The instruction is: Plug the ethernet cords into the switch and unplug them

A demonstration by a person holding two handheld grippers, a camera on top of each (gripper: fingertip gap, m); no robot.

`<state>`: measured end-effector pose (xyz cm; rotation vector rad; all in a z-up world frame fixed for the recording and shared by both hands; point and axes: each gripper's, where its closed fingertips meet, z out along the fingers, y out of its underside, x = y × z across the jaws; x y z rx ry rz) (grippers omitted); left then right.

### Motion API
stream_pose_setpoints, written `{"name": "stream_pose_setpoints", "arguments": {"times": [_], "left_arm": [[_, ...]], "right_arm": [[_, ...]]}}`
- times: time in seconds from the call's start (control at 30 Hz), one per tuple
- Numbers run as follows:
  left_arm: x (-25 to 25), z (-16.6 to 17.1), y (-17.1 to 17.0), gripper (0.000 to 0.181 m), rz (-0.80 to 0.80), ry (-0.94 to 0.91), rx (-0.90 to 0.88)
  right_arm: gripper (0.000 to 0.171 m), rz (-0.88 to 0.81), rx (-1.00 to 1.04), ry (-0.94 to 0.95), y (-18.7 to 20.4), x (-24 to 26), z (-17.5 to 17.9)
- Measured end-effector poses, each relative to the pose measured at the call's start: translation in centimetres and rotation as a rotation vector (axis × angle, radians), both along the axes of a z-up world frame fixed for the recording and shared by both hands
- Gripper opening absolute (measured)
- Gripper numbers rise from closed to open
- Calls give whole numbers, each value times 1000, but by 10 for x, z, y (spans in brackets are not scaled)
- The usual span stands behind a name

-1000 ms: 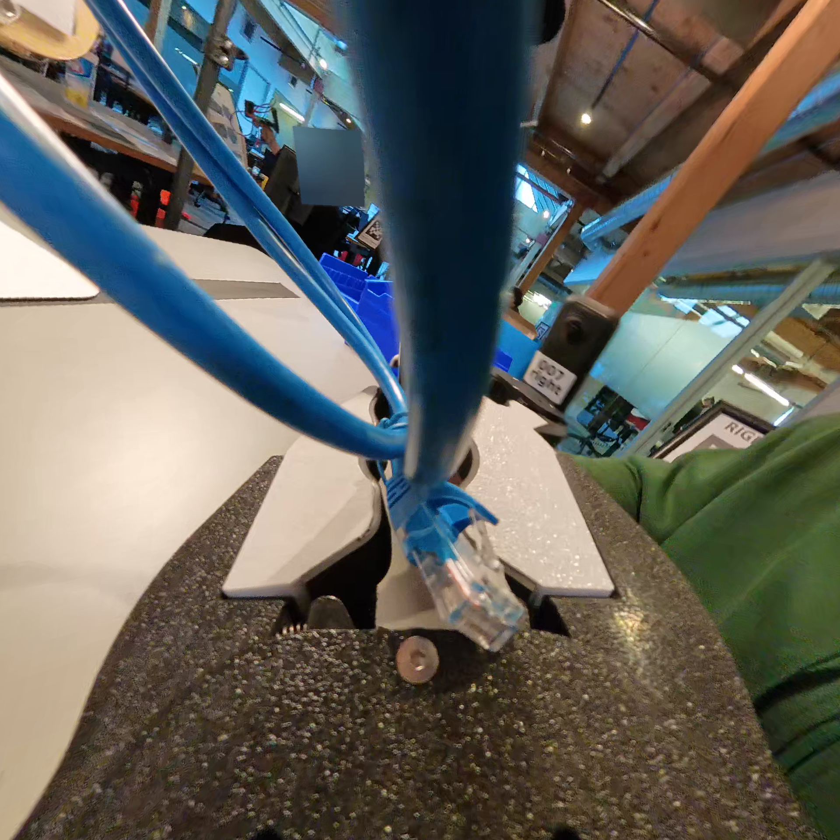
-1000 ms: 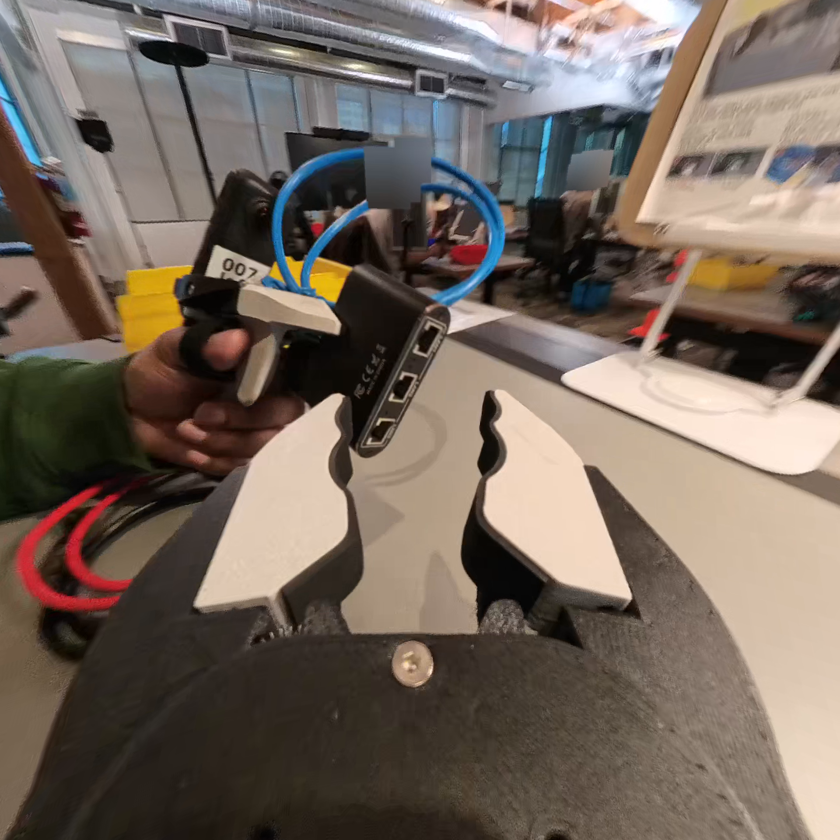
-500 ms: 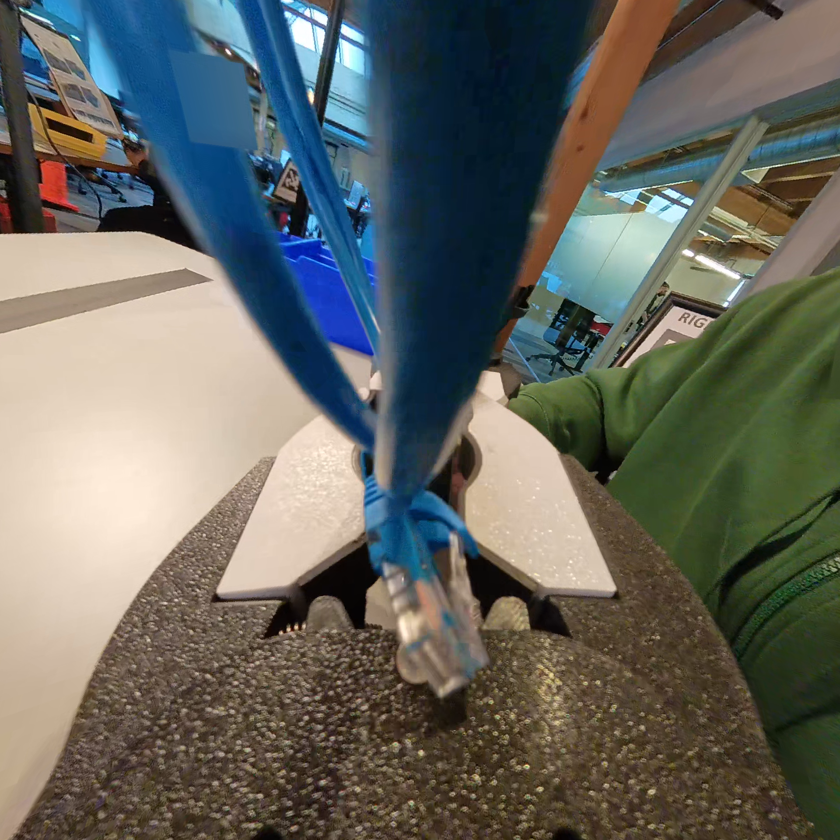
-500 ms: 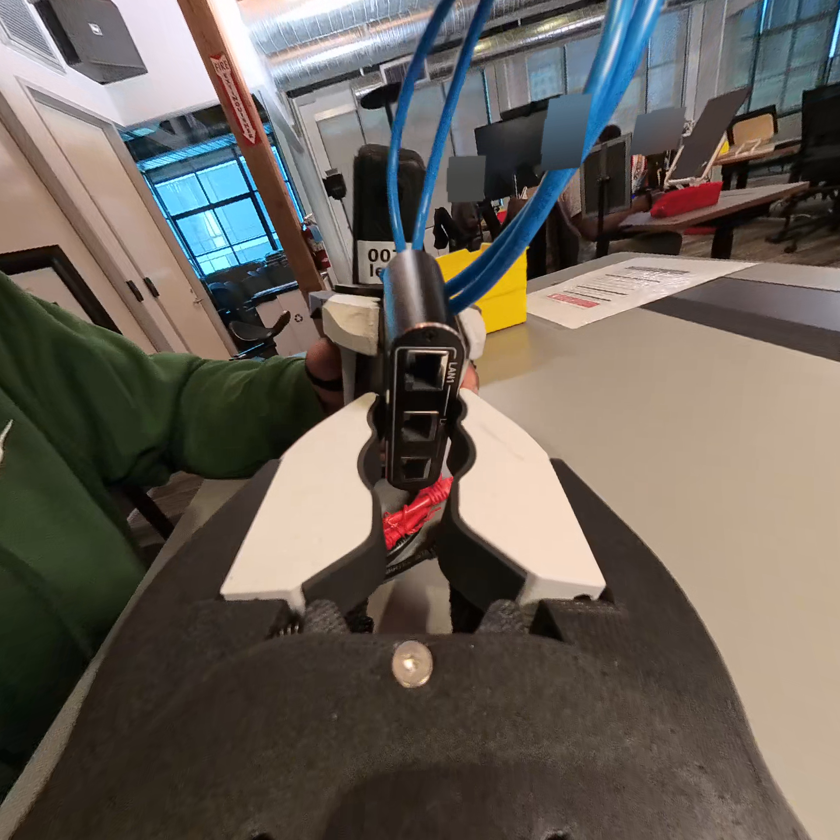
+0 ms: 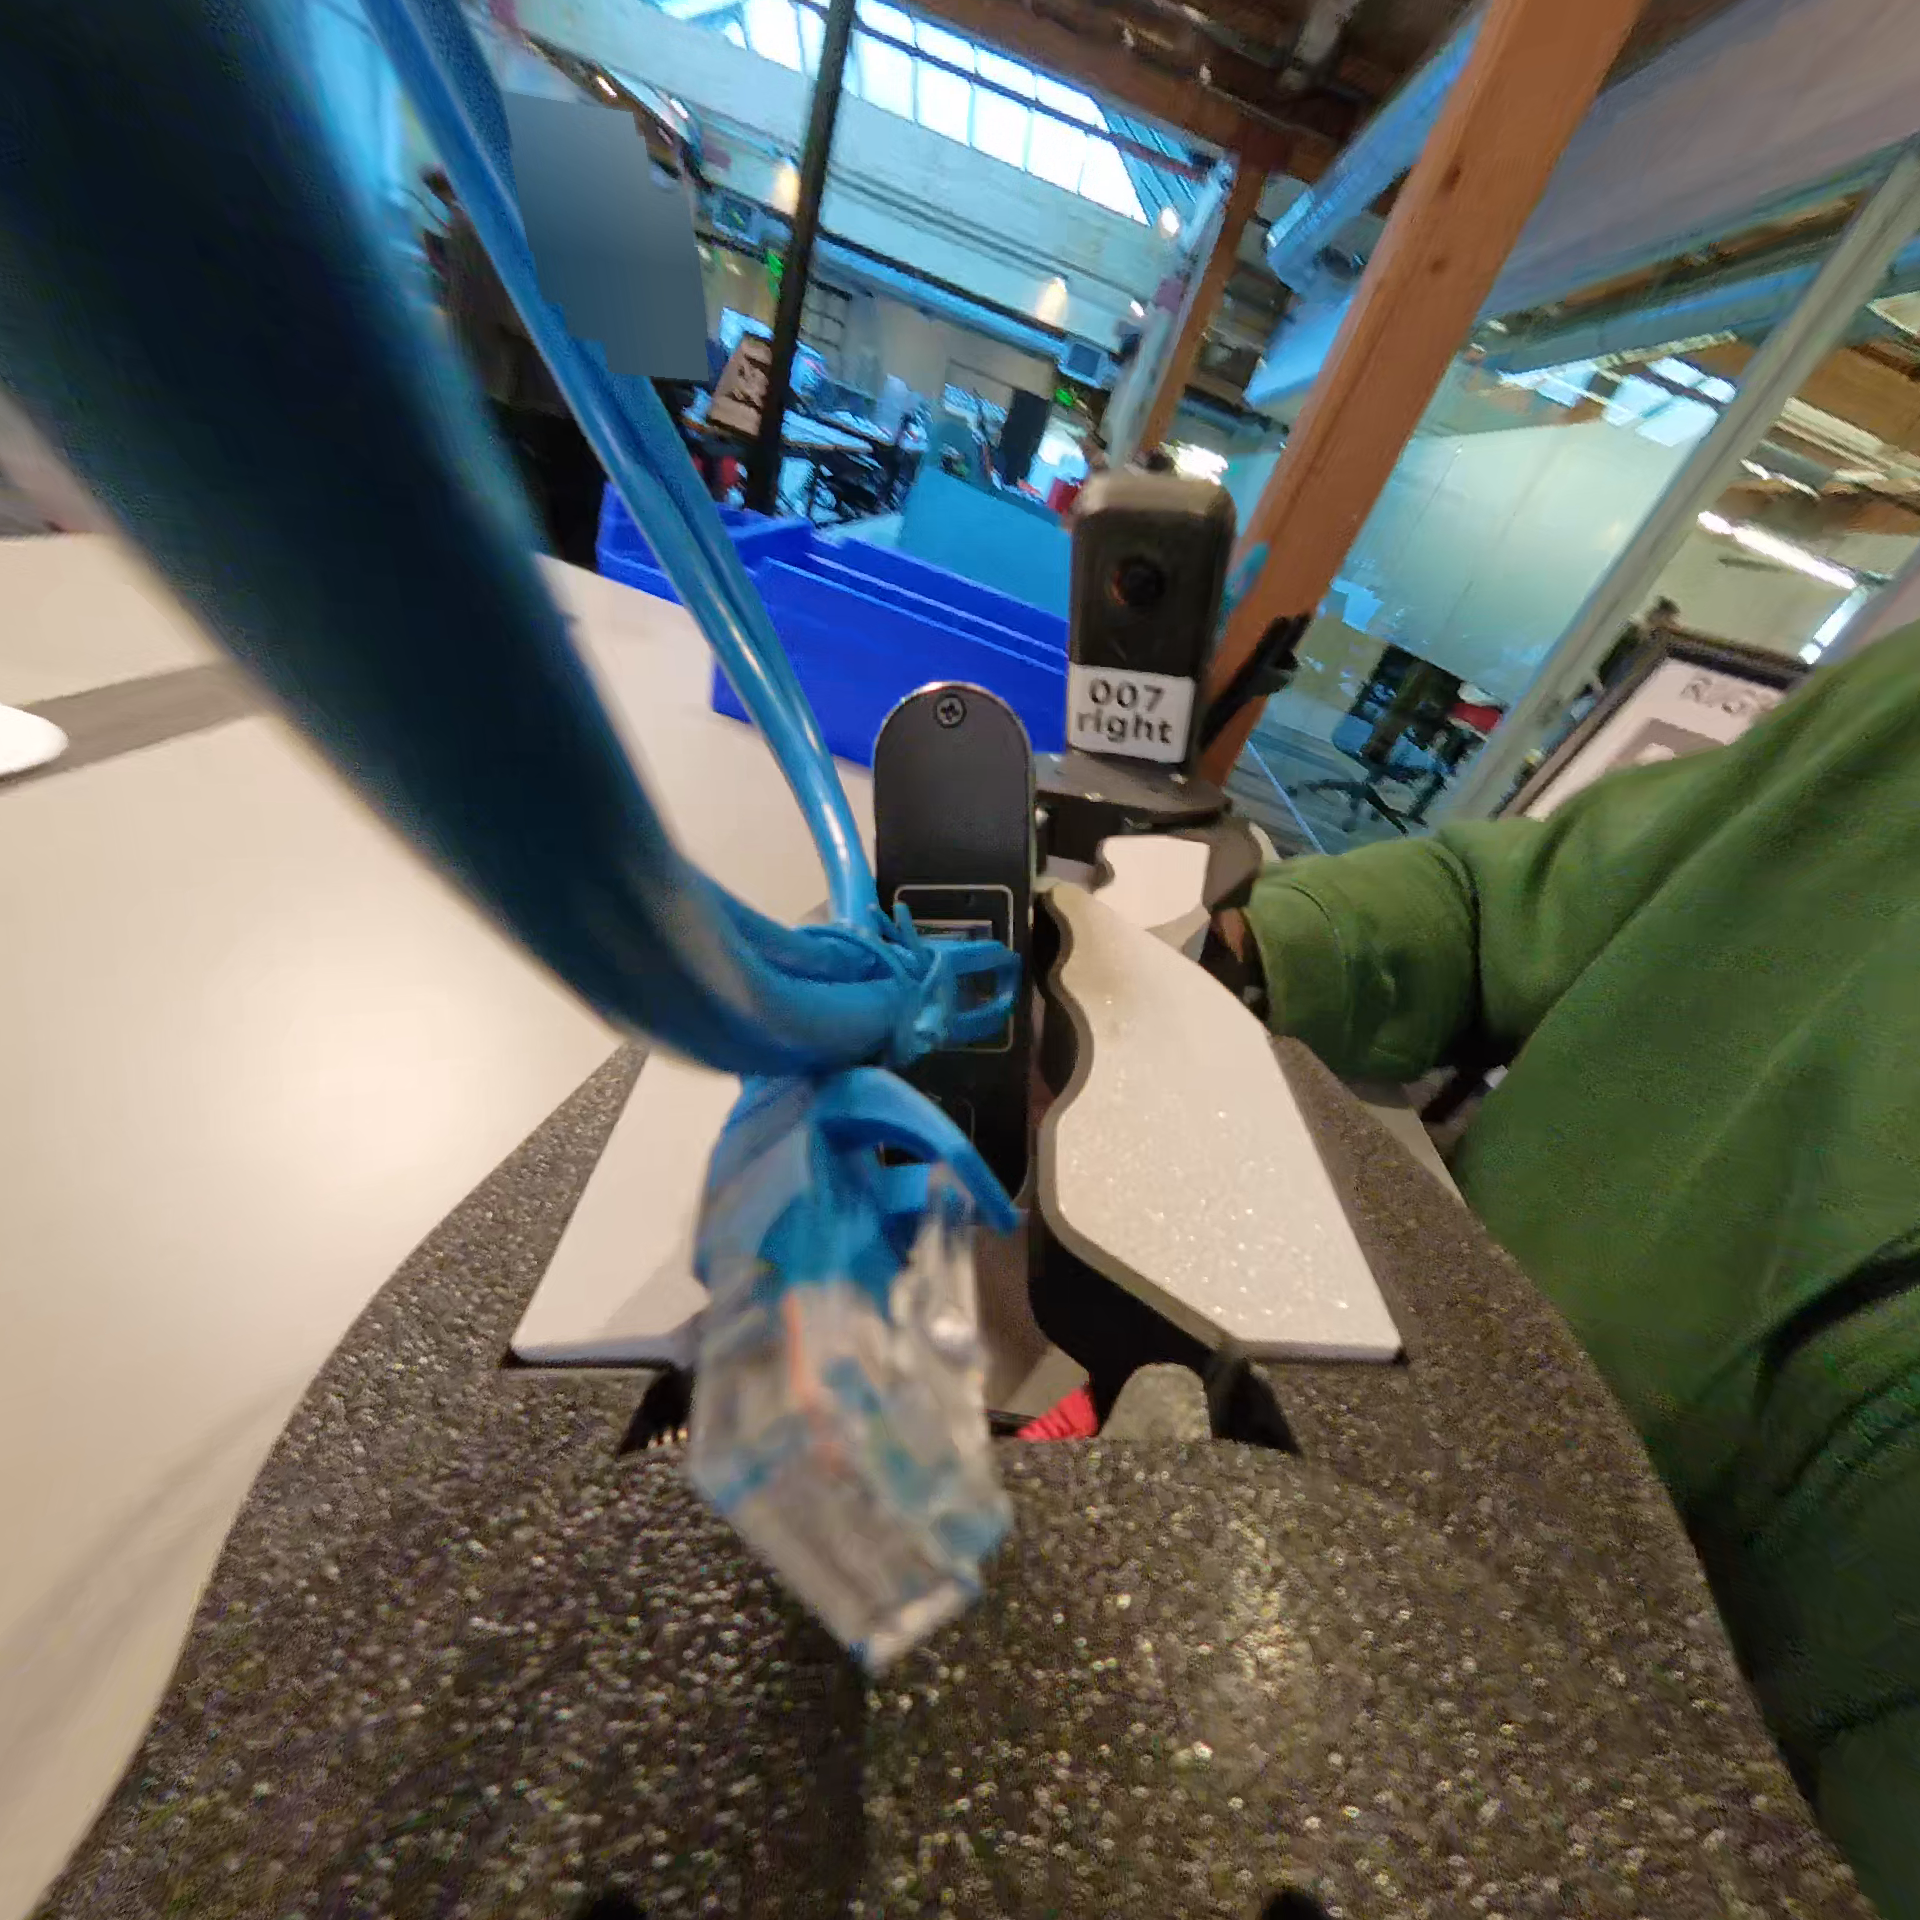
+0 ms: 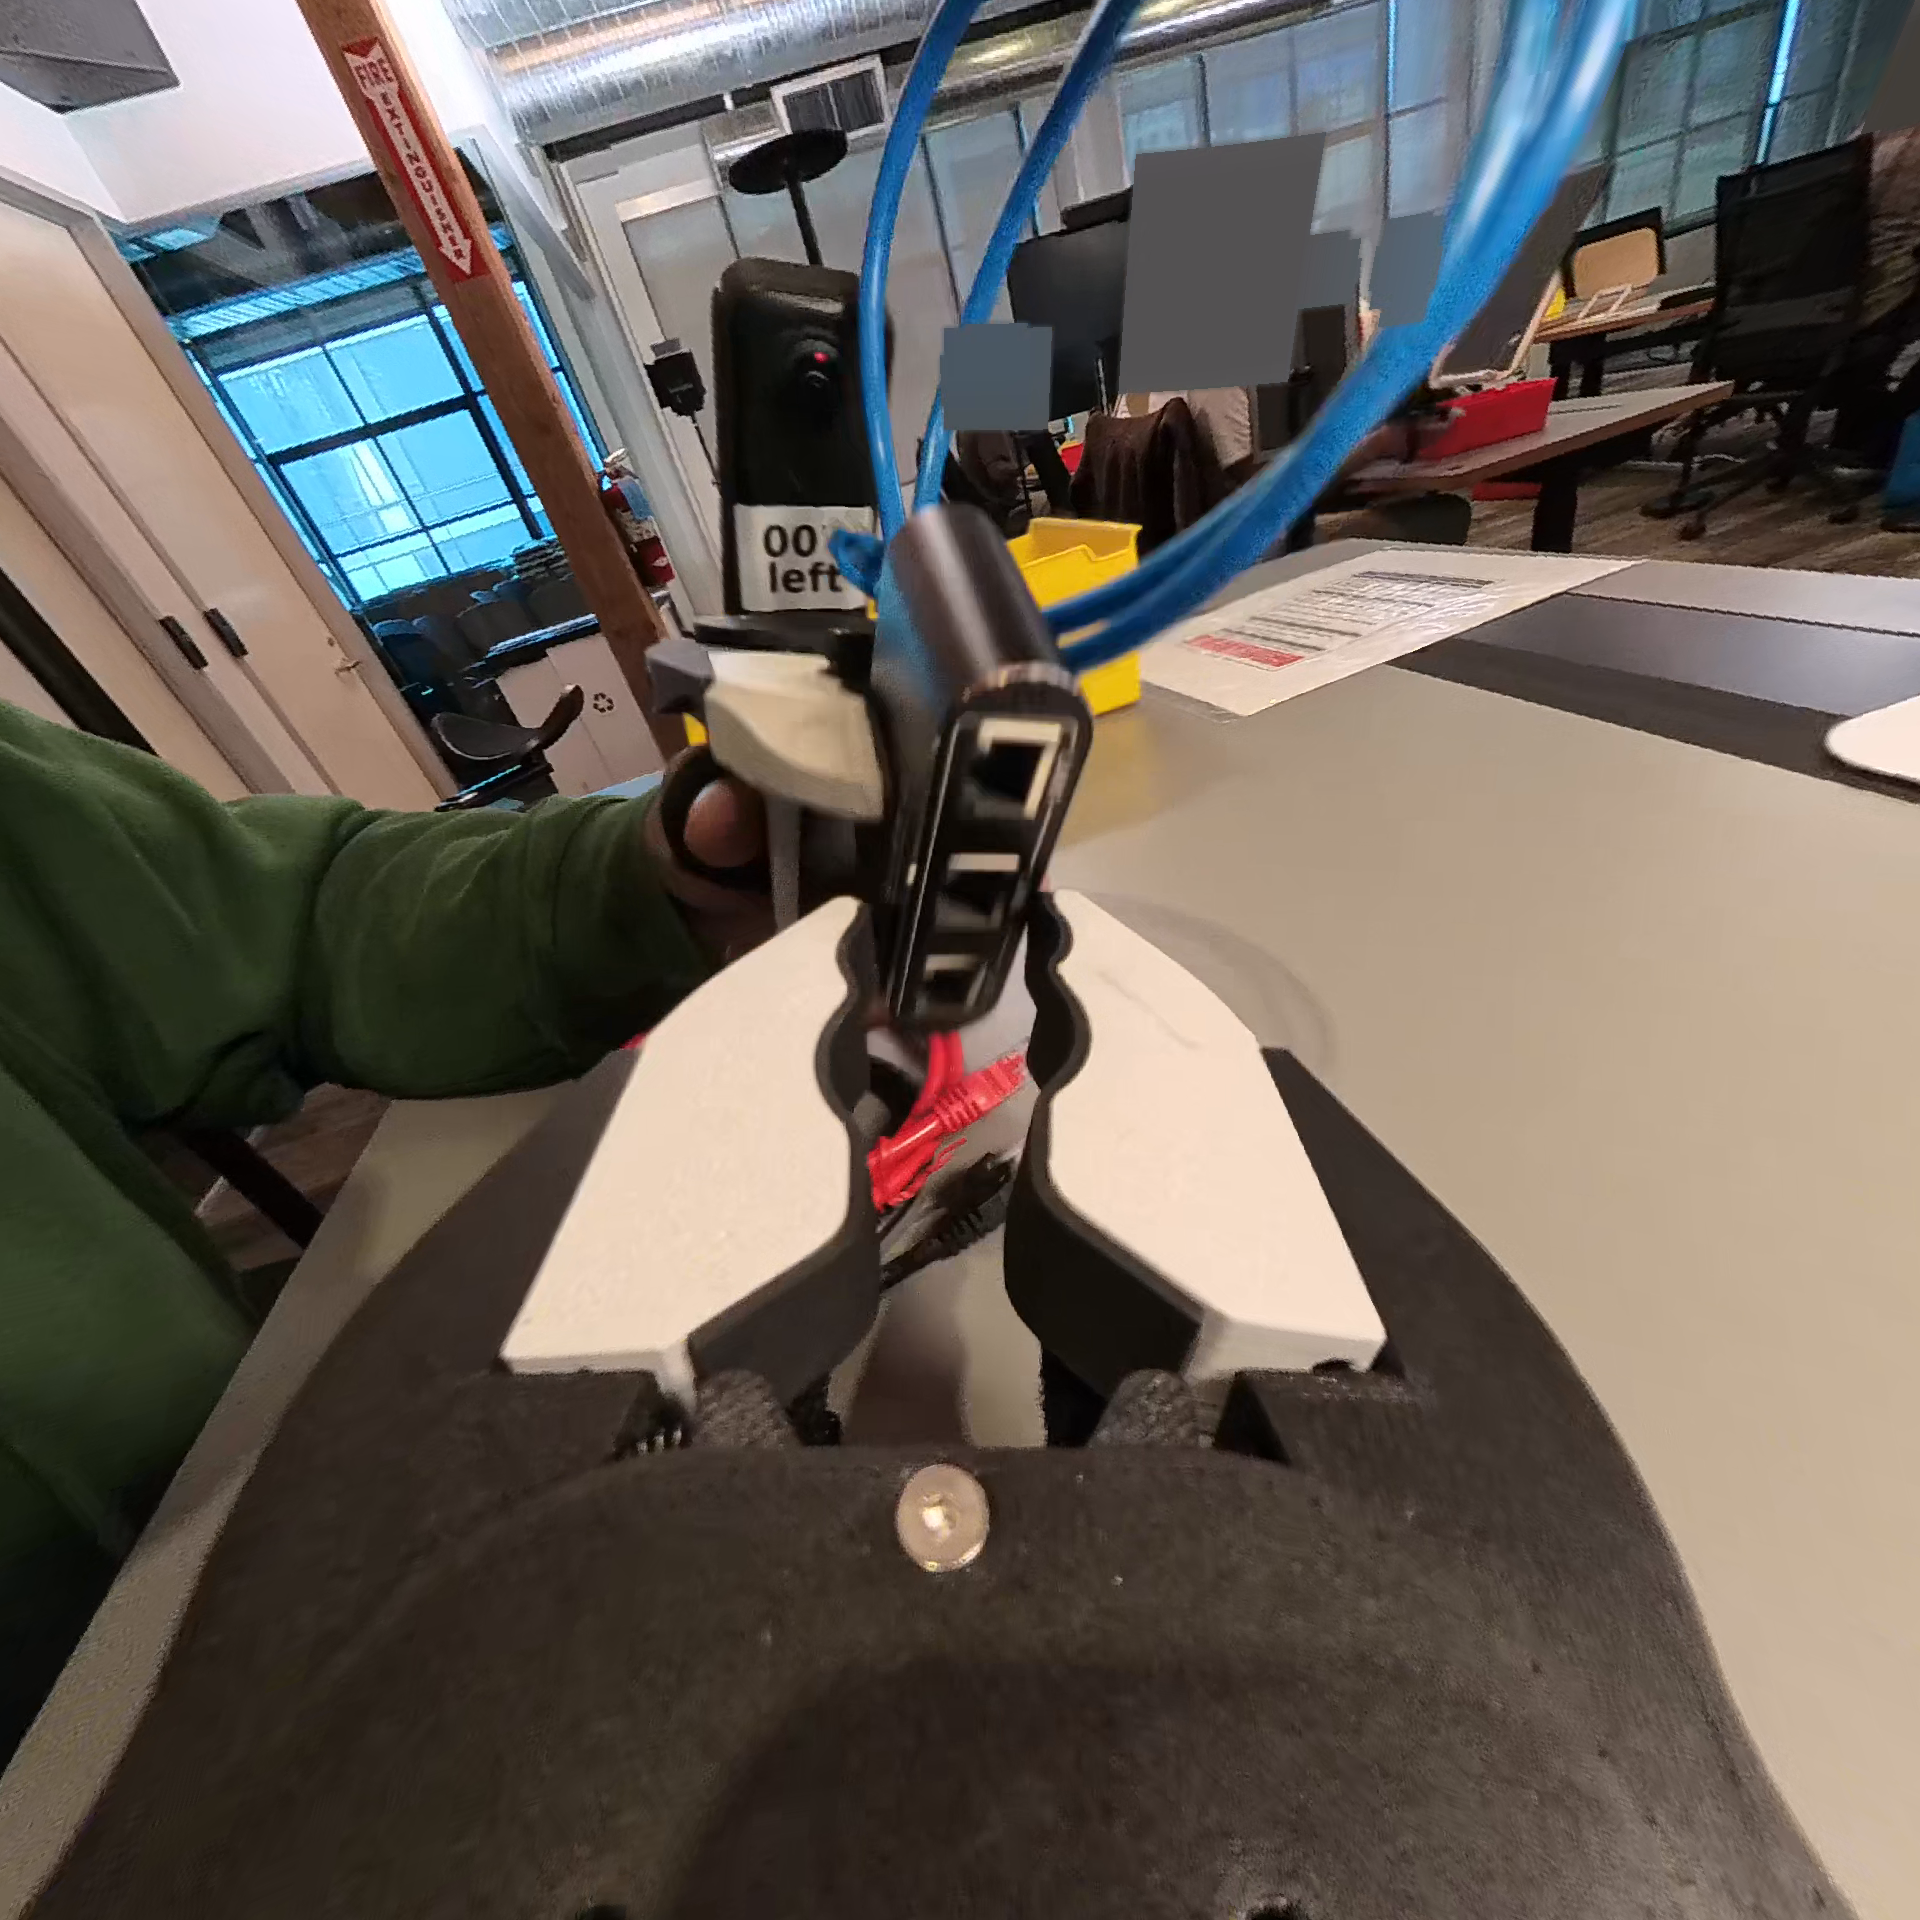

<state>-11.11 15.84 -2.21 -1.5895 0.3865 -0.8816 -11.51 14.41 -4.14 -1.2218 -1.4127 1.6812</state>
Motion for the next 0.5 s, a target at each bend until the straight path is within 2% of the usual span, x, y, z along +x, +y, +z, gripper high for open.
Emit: {"name": "stream_pose_setpoints", "arguments": {"times": [0.17,0.33,0.5], "left_arm": [[-51,6,8,28,146,-11,18],[-91,-11,16,28,281,36,-13],[-103,-23,21,28,332,40,-40]], "right_arm": [[28,-22,0,-99,10,-3,-13],[35,101,-3,-284,-15,-2,-37],[44,89,49,-395,-30,-9,-54]]}}
